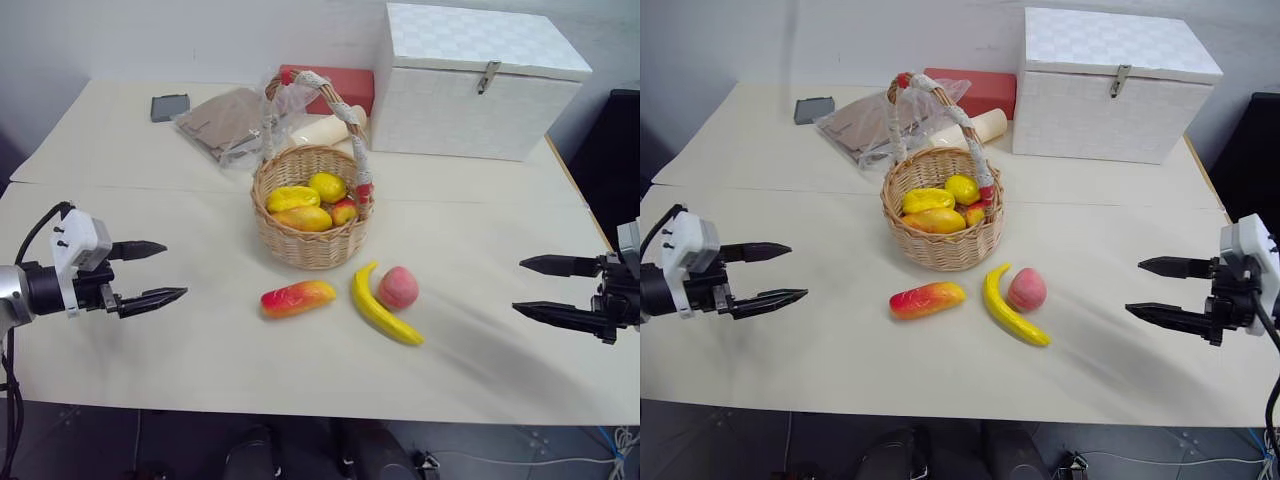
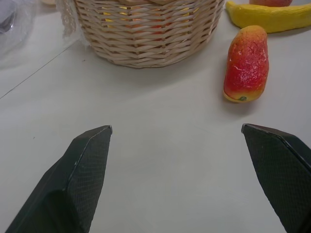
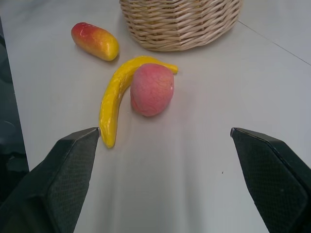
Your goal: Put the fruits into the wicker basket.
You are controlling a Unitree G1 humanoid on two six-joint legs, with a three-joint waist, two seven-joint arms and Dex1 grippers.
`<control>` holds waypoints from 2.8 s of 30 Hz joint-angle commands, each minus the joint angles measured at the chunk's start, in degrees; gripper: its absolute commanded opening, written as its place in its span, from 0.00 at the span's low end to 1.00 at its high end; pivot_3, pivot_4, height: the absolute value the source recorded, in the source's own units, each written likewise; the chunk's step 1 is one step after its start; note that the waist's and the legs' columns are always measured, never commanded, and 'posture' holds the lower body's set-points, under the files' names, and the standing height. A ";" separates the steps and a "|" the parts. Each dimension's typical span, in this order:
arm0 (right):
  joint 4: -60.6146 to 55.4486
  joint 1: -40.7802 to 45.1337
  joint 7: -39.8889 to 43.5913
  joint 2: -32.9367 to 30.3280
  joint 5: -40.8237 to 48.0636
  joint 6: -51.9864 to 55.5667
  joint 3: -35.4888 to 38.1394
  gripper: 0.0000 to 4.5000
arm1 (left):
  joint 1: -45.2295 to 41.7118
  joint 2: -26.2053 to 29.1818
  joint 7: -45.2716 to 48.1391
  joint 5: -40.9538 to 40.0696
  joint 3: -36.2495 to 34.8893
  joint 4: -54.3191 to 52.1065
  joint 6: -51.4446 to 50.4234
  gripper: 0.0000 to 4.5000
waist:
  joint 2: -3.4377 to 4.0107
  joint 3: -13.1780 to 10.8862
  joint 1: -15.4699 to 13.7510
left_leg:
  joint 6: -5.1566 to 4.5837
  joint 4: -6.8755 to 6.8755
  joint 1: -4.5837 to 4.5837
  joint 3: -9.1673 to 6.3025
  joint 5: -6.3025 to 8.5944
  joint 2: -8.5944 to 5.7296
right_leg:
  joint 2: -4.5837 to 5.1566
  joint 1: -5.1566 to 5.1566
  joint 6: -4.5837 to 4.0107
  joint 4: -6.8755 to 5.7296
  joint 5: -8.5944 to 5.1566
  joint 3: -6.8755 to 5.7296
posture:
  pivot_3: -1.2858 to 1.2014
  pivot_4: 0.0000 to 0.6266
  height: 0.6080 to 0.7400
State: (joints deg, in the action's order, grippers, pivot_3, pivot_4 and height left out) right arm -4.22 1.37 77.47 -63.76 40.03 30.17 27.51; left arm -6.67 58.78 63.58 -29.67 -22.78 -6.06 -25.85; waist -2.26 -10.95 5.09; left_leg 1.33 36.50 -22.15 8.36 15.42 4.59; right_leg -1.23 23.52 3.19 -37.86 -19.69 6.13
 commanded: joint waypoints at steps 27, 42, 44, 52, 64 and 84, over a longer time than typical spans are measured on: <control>-33.30 1.23 -12.73 0.34 19.34 11.15 8.00 0.99 | -18.78 -18.09 -8.40 16.49 36.00 -2.19 1.94 1.00 | -0.02 0.02 -0.24 | -0.52 0.63 -0.02 -0.17 0.08 -0.06 | -0.09 -0.37 0.33 -0.04 0.26 0.09 | 0.52 0.24 1.00; -30.82 5.91 -15.36 0.07 18.78 10.89 3.49 1.00 | -15.70 -17.92 -4.88 16.62 33.79 -3.82 3.66 0.43 | -0.02 0.02 -0.25 | -0.58 0.69 0.00 -0.17 0.09 -0.02 | -0.08 -0.37 0.33 -0.11 0.27 0.06 | 0.52 0.24 1.00; -30.33 6.83 -15.53 0.25 18.53 10.76 2.41 1.00 | -14.73 -15.91 -1.75 12.97 29.84 -5.21 4.21 0.42 | -0.02 0.02 -0.20 | -0.57 0.67 -0.01 -0.17 0.09 -0.02 | -0.08 -0.36 0.33 -0.10 0.27 0.07 | 0.52 0.24 1.00; -29.00 10.20 -16.92 1.68 17.29 9.74 -1.18 1.00 | -28.76 -14.71 -3.17 -3.19 16.48 -0.87 -11.02 0.42 | -0.03 0.01 -0.66 | -0.61 0.79 -0.14 -0.31 0.07 -0.04 | 0.00 -0.33 0.33 -0.13 0.27 -0.15 | 0.52 0.24 1.00; -28.07 13.90 -21.64 5.22 14.73 8.11 -3.98 1.00 | -54.91 -25.75 -10.02 17.28 30.73 29.72 0.63 0.42 | -0.03 0.02 -0.72 | -0.25 0.70 -0.30 -0.06 -0.13 -0.10 | -0.01 -0.04 0.38 -0.09 0.27 0.06 | 0.52 0.24 1.00; -22.92 6.67 -28.25 11.75 -2.54 2.11 -15.31 1.00 | -40.19 -8.22 18.83 -4.32 22.76 -2.85 -10.26 0.99 | -0.04 0.02 -0.35 | 0.06 0.78 -0.06 -0.02 -0.37 0.03 | -0.13 0.02 0.19 -0.73 0.16 0.07 | 0.52 0.24 1.00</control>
State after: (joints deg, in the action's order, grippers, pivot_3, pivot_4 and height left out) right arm -28.47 7.62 50.26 -53.06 40.21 34.25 13.82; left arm -46.72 49.91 81.12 -32.95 -0.72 -5.09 -36.37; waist -2.30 -10.93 4.75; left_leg 1.36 37.30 -22.20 8.25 15.01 4.57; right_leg -1.36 23.48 3.38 -38.58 -19.53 6.17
